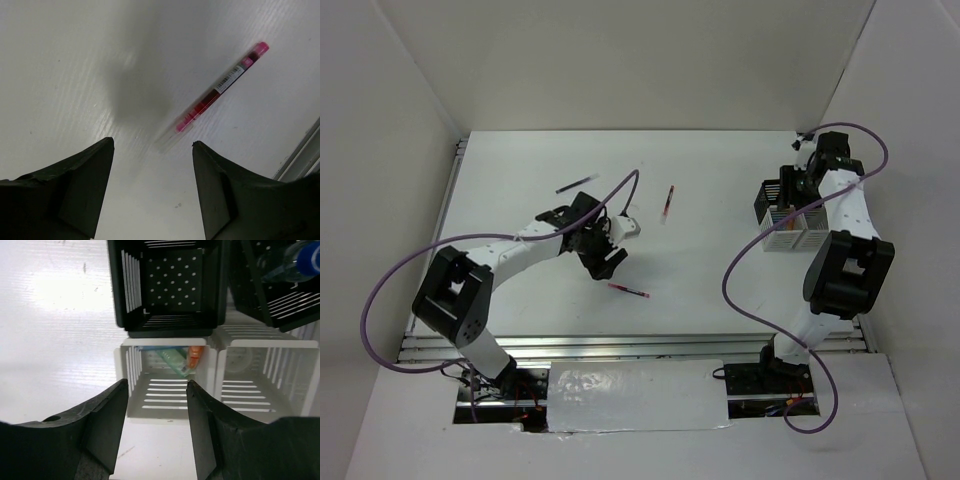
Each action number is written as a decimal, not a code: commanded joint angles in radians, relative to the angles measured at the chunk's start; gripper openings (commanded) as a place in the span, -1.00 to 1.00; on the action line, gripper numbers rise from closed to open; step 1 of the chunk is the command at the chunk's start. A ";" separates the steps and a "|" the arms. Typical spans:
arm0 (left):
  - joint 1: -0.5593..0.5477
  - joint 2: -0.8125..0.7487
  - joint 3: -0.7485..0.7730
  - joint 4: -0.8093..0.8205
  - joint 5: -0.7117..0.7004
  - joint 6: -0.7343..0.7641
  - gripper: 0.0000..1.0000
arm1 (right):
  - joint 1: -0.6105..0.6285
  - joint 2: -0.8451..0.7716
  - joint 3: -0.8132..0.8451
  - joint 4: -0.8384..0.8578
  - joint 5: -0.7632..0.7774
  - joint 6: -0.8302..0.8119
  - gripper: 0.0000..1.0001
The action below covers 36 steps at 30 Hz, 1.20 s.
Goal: Sort the stationery into containers
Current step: Place the stationery in the storage box, then pick up the pen from the center of the board.
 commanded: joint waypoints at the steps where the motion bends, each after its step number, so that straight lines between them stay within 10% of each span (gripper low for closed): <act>1: -0.057 -0.001 0.003 0.027 0.038 0.062 0.50 | 0.012 -0.063 0.052 -0.045 -0.047 0.026 0.15; 19: -0.259 0.226 0.121 -0.016 -0.087 0.194 0.15 | 0.009 -0.152 0.126 -0.144 -0.193 0.069 0.15; 29: -0.347 0.204 0.026 0.055 -0.176 0.272 -0.91 | 0.009 -0.160 0.132 -0.151 -0.208 0.052 0.13; 36: -0.497 -0.009 -0.136 0.179 -0.401 0.427 -1.00 | 0.110 -0.114 0.235 -0.300 -0.337 0.006 0.12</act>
